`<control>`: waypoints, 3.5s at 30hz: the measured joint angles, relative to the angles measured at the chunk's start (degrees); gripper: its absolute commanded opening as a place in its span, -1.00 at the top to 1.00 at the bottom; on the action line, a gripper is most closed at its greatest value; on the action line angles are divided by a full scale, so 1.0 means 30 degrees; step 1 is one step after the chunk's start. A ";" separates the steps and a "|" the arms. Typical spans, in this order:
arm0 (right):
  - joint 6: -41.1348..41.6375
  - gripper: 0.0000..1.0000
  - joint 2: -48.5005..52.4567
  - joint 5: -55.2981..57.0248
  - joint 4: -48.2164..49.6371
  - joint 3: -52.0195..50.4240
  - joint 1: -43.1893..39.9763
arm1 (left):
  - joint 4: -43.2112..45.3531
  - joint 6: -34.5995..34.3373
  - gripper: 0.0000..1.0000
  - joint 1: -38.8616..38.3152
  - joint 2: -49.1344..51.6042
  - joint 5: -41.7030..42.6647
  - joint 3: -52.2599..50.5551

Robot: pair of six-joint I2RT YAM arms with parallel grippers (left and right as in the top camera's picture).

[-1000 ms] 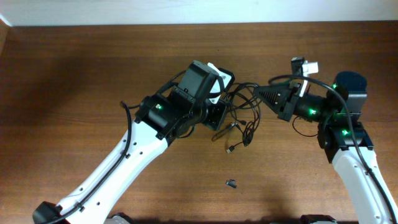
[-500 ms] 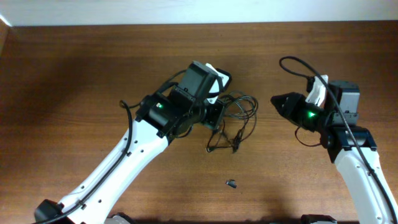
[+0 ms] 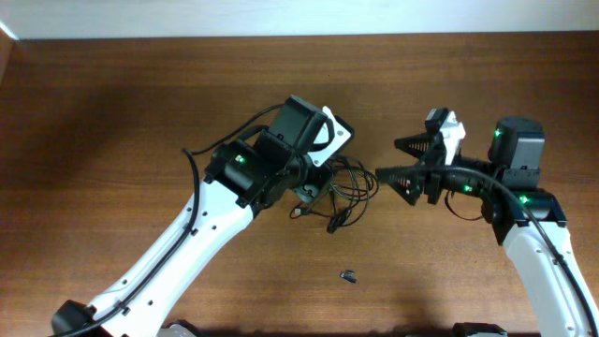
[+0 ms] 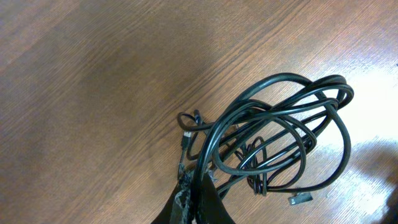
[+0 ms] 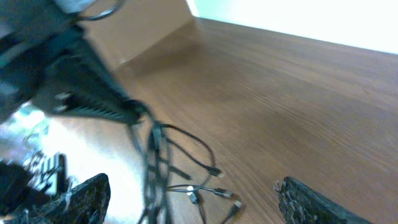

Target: Untangle cables

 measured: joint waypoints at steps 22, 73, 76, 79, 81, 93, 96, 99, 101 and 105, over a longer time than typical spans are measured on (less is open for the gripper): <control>-0.3461 0.01 0.0000 0.3497 -0.1435 0.0022 0.2543 | -0.0918 -0.4648 1.00 0.1443 0.0000 0.5748 0.0036; 1.6582 0.05 -0.0036 1.0659 -0.4379 0.0058 0.0109 | -0.1348 -0.4998 1.00 0.1042 0.0131 0.4852 0.0415; 1.6262 -0.73 0.0000 1.3216 -0.4342 0.0051 -0.0670 | -0.1858 -0.4991 1.00 0.1508 0.0044 0.3978 0.0408; 1.5416 -0.89 0.0000 1.3857 -0.4138 0.0051 -0.0663 | -0.1851 -0.4452 1.00 0.1501 0.0029 0.3818 0.0408; 1.4375 -0.95 0.0000 1.3821 -0.3825 0.0051 -0.0663 | -0.1858 -0.3927 1.00 0.1508 0.0029 0.3687 0.0408; -0.3861 -0.96 0.0000 0.1304 -0.1319 0.0051 -0.0663 | -0.2091 0.0546 1.00 0.1508 0.0029 0.3555 0.0408; -0.6572 -0.98 0.0000 0.0036 -0.1668 0.0051 -0.0663 | -0.1960 0.0765 1.00 0.1501 0.0029 0.3555 0.0408; -1.0418 -0.95 0.0000 -0.1406 -0.3337 0.0058 -0.0590 | -0.1603 0.0823 1.00 0.1501 0.0029 0.3563 0.0408; -1.2743 -0.92 0.0000 -0.1639 -0.4000 0.0058 -0.0291 | -0.1421 0.0882 1.00 0.1508 0.0029 0.3606 0.0408; -1.4877 -0.67 0.0000 -0.0656 -0.3963 0.0058 0.1166 | -0.1384 0.2040 1.00 0.1392 0.0029 0.4947 0.0408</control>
